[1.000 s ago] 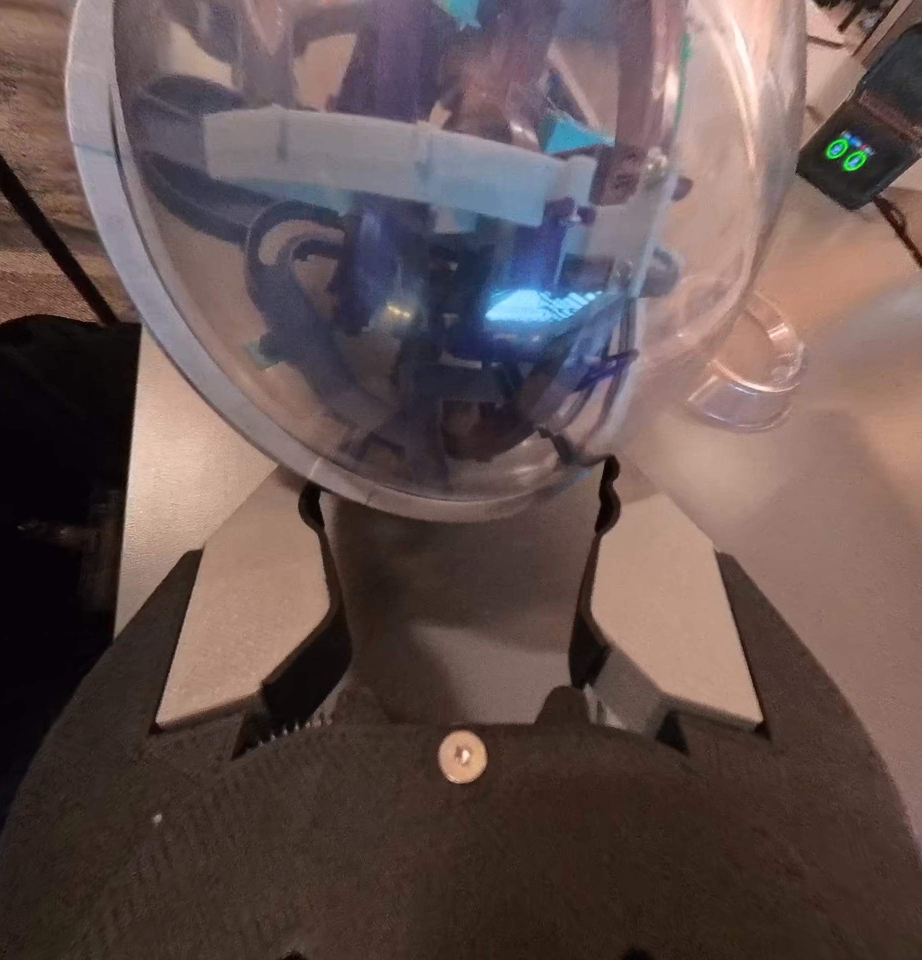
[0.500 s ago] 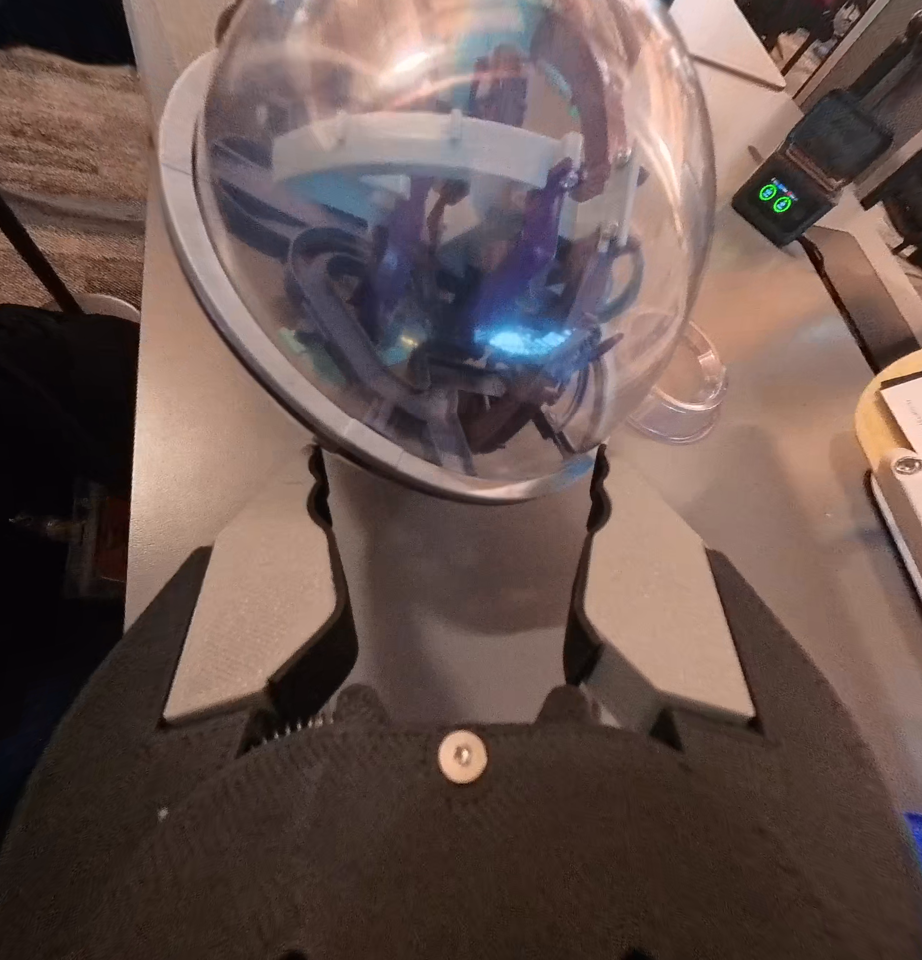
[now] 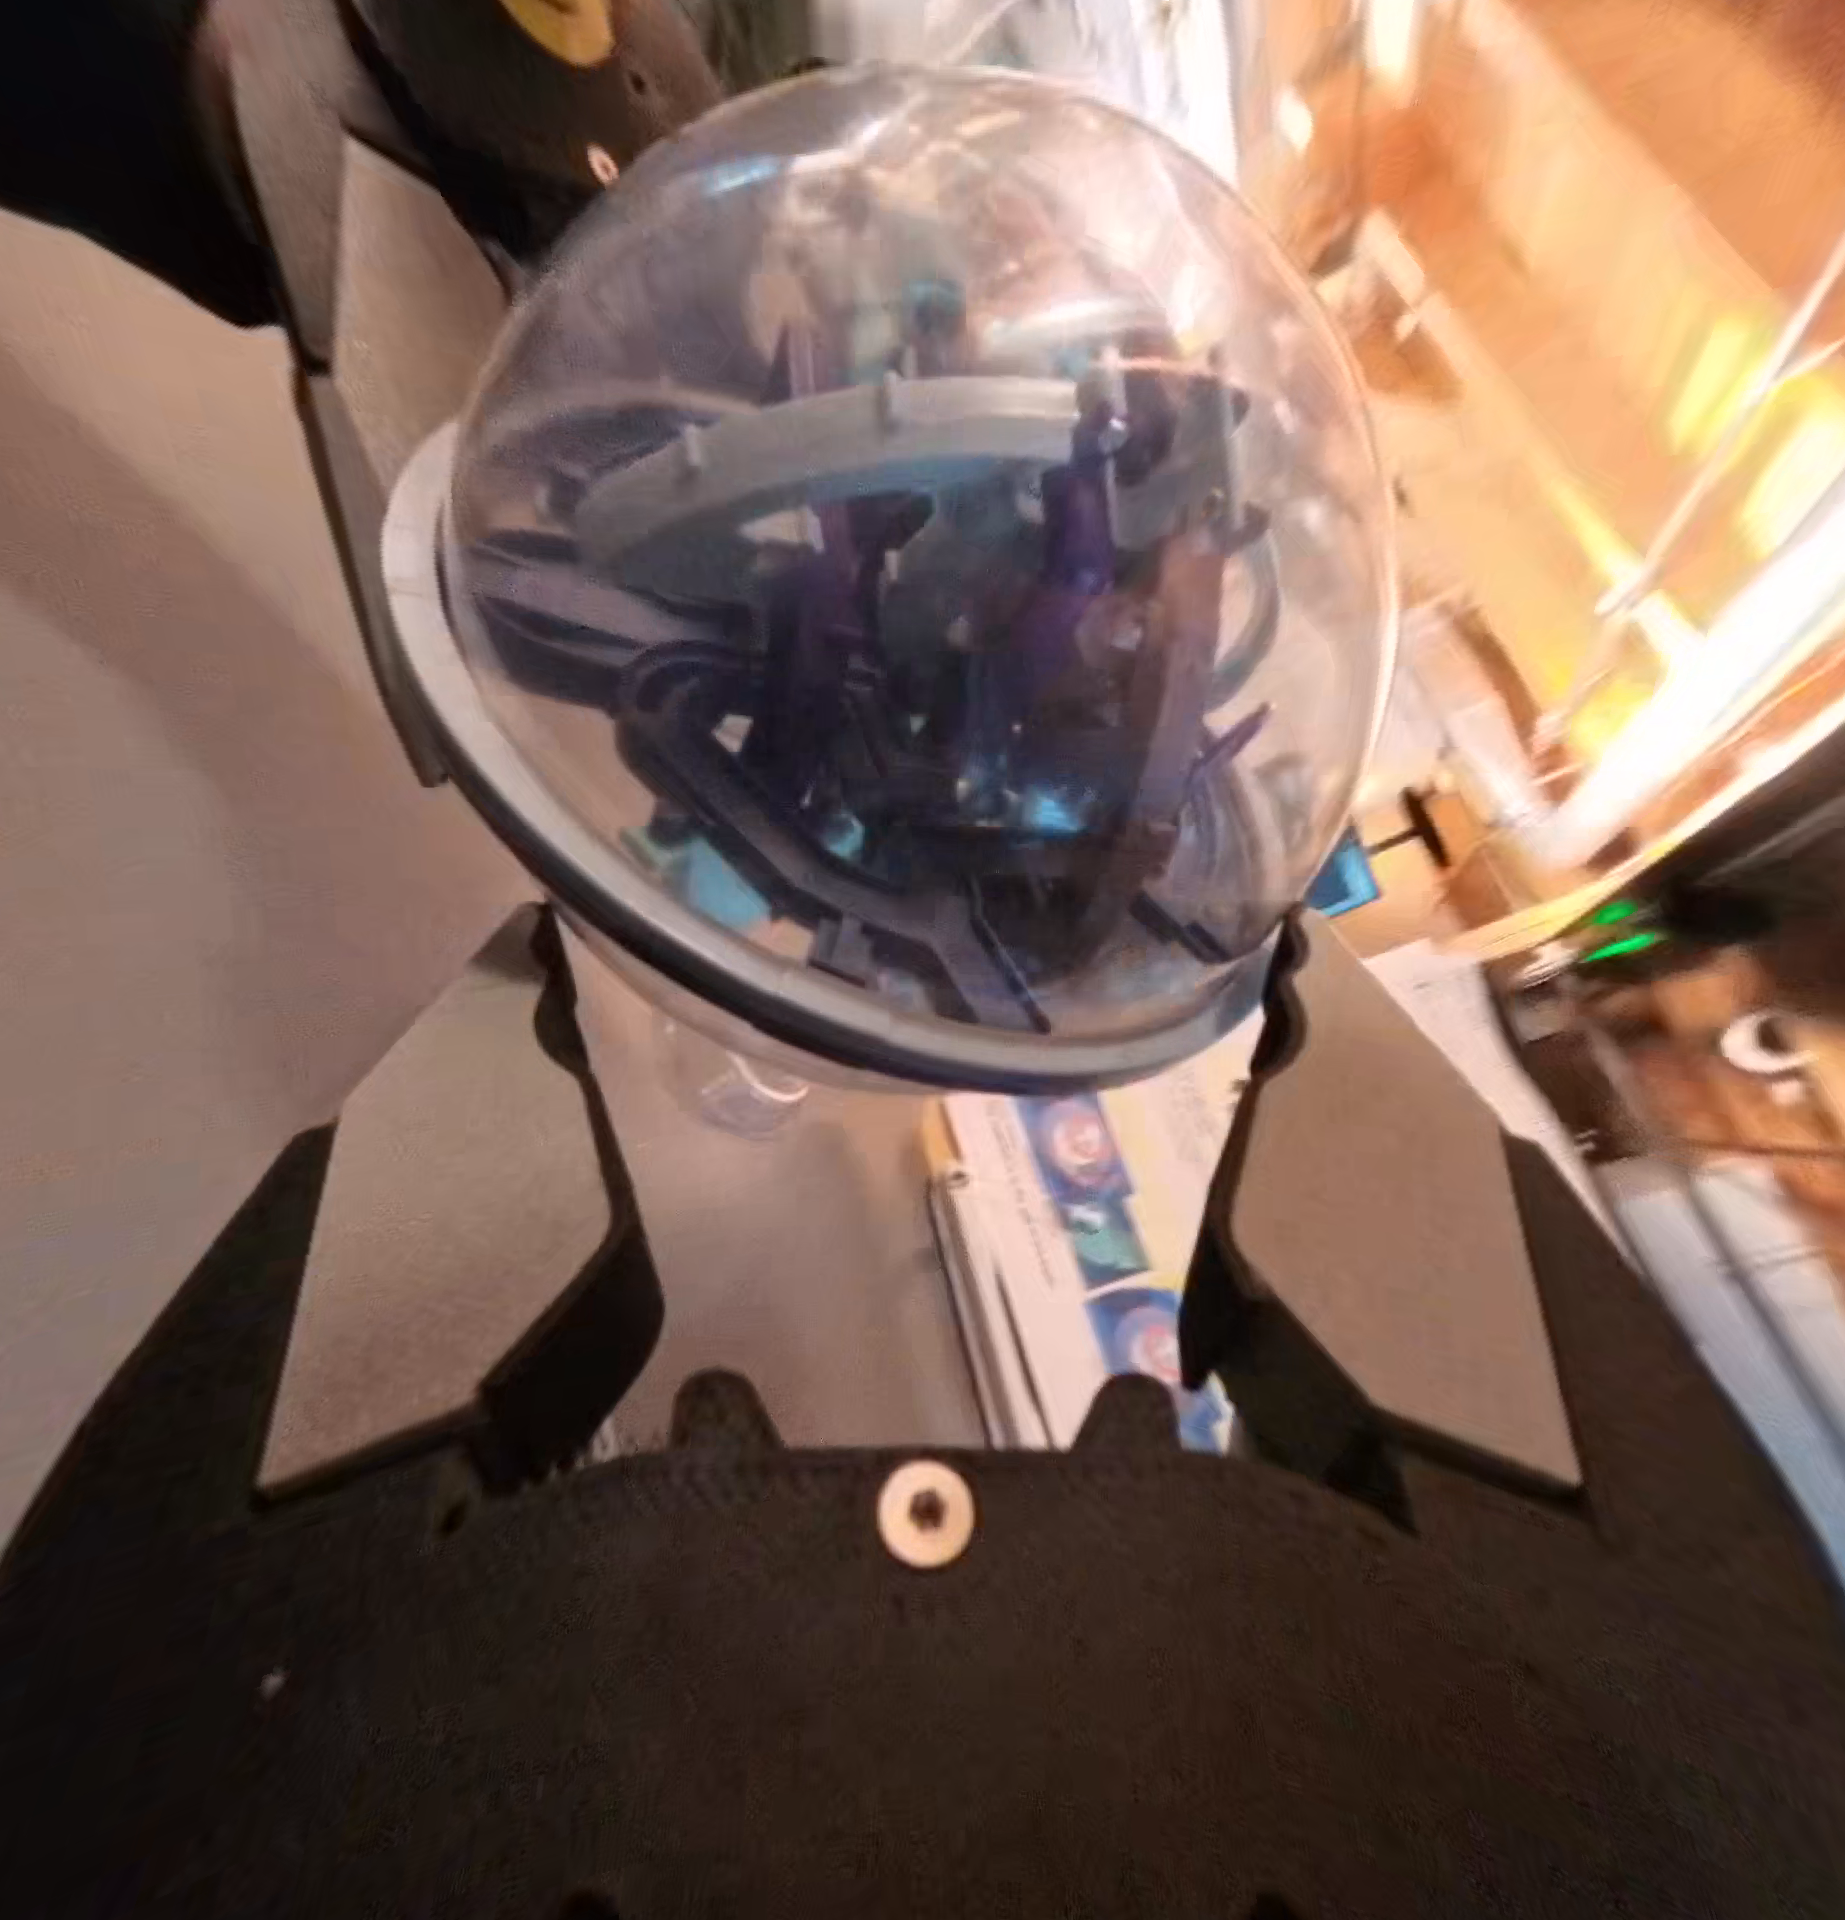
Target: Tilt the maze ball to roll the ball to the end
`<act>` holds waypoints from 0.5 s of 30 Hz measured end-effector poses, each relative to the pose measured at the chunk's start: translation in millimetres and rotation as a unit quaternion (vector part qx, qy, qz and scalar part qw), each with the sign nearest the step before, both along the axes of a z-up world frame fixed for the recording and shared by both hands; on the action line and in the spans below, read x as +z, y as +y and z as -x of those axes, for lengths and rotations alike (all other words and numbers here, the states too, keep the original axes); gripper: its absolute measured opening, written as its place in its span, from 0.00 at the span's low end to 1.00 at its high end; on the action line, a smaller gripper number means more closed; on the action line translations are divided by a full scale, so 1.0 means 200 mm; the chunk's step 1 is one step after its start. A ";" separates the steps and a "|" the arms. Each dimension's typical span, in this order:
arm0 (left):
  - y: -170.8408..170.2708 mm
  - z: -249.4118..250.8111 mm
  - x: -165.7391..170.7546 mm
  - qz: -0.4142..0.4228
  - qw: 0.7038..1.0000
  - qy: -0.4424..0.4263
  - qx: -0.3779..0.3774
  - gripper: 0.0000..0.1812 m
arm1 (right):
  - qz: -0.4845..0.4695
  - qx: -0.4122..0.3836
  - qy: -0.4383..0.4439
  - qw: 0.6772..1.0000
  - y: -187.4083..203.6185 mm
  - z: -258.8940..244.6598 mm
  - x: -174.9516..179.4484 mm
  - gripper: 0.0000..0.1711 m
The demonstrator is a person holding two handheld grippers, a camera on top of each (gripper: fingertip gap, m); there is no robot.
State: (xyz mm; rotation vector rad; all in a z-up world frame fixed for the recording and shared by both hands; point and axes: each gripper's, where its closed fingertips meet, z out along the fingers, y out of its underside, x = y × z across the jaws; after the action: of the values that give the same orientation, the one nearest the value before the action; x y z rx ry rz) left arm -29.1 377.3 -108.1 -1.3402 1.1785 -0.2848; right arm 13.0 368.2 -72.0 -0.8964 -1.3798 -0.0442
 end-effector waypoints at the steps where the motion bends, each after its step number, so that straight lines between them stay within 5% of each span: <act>1: 0.00 0.01 -0.03 -0.006 1.000 0.020 0.002 0.73 | -0.013 -0.004 -0.002 1.000 -0.02 0.00 -0.01 0.75; 6: 0.08 0.00 -0.40 0.049 0.999 0.007 -0.005 0.72 | 0.044 -0.036 -0.038 0.998 0.09 -0.01 -0.37 0.75; 15: 0.12 0.00 -0.42 0.016 1.000 0.010 0.009 0.73 | 0.040 -0.057 -0.037 0.997 0.15 -0.03 -0.42 0.75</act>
State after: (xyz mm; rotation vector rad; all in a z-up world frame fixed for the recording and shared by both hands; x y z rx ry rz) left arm -28.9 401.5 -191.1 -1.3841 1.1822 -0.2788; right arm 20.0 398.6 -156.0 -1.0483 -1.4061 -0.1103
